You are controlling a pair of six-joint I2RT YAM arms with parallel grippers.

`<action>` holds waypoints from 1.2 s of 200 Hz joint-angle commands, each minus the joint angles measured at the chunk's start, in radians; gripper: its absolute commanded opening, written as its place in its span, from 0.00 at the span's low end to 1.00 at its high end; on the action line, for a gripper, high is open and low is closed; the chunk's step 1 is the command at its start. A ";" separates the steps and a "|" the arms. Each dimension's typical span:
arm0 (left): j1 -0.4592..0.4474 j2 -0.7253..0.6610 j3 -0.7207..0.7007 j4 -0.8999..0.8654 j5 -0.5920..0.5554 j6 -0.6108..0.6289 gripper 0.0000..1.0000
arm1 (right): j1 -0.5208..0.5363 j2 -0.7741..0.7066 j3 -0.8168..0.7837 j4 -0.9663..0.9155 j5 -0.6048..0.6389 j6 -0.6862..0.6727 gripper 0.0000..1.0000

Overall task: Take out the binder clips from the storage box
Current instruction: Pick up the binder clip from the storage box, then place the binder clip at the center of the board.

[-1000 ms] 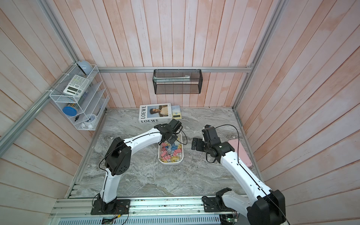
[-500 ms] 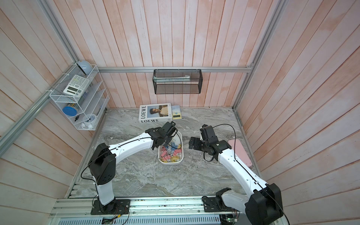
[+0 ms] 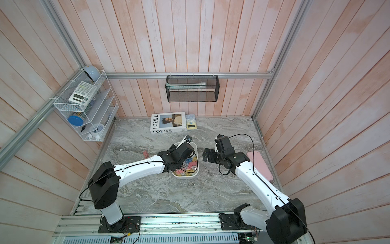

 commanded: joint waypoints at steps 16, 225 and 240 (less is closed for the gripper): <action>-0.011 -0.042 -0.034 0.103 -0.102 -0.027 0.00 | 0.010 0.014 0.045 0.000 -0.008 -0.003 0.98; 0.473 -0.207 -0.299 -0.421 0.039 -0.524 0.00 | 0.251 0.426 0.362 -0.007 -0.051 -0.077 0.92; 0.487 -0.172 -0.284 -0.438 0.061 -0.520 0.01 | 0.263 0.455 0.383 -0.014 -0.053 -0.079 0.92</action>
